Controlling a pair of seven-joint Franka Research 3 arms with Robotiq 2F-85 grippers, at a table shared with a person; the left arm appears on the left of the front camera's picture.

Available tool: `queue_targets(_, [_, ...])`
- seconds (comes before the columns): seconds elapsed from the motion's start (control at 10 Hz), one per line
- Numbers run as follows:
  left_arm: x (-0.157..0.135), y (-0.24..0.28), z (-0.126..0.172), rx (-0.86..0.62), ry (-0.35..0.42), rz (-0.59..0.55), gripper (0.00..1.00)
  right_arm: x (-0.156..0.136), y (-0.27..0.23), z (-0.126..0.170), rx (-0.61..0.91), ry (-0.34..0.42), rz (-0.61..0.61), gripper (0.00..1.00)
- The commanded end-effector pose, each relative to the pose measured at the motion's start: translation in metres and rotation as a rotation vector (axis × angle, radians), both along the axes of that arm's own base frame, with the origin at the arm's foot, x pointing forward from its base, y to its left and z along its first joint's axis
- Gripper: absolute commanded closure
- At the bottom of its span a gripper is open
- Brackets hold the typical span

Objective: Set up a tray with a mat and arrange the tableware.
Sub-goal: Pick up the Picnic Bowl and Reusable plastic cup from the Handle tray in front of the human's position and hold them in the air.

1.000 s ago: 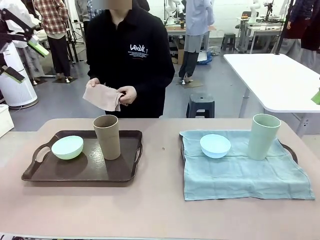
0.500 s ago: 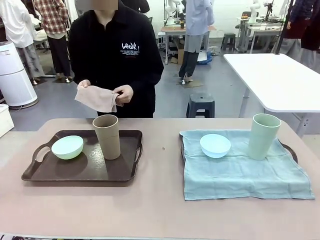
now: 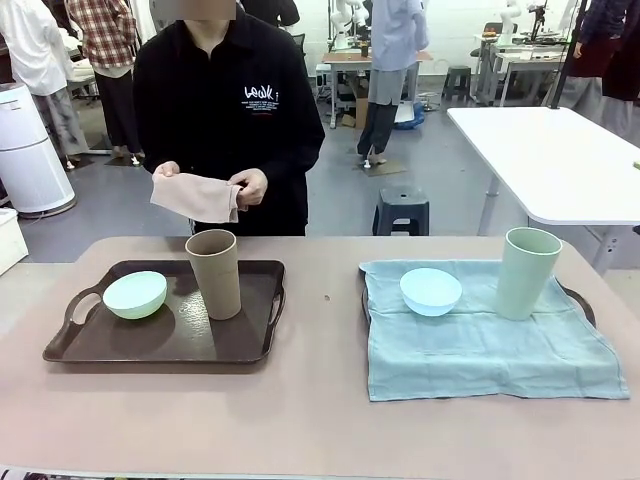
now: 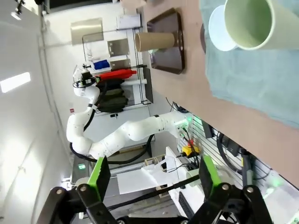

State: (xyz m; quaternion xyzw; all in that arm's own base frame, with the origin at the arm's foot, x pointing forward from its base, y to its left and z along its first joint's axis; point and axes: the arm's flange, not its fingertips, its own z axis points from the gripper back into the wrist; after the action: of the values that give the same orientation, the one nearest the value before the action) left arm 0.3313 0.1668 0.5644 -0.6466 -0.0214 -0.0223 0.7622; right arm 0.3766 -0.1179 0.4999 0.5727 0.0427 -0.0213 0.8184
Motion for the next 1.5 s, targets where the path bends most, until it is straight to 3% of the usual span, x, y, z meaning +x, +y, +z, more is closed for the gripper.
queue_targets(0.0, [-0.0057,0.0047,0.0109,-0.010,0.006,0.011,0.06,0.0003,-0.0085,0.0023,0.003,0.000,-0.018,0.00])
queue_targets(1.4, [-0.0057,0.0047,0.0109,-0.010,0.006,0.011,0.06,0.0003,-0.0085,0.0023,0.003,0.000,-0.018,0.00])
